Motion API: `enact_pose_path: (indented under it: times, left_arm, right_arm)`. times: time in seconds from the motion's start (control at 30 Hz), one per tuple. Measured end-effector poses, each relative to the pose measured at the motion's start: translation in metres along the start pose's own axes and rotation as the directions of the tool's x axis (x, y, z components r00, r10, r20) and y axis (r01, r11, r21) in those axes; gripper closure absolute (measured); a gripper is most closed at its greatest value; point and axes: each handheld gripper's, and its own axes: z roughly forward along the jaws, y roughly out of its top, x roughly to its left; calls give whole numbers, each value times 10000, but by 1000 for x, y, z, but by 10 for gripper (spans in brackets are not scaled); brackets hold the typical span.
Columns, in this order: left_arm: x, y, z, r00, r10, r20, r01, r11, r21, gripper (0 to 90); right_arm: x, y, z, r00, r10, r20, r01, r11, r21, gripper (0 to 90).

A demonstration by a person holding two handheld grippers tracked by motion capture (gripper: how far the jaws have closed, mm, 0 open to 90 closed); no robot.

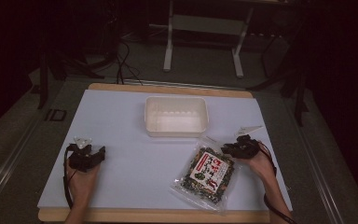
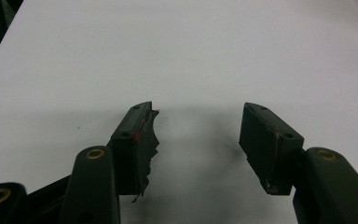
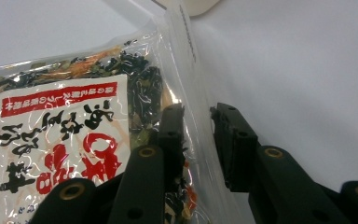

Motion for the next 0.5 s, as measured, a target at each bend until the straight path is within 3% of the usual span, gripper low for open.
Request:
enact_pose_path:
  times: [0.17,0.5]
  left_arm:
    - [0,0,0,10000,10,5,-10,10000,9,450]
    - [-1,0,1,10000,38,-18,-38,10000,25,450]
  right_arm:
    - [-2,2,8,9999,15,170,-22,9992,401,708]
    - [-9,5,12,9982,510,-317,-491,9971,580,707]
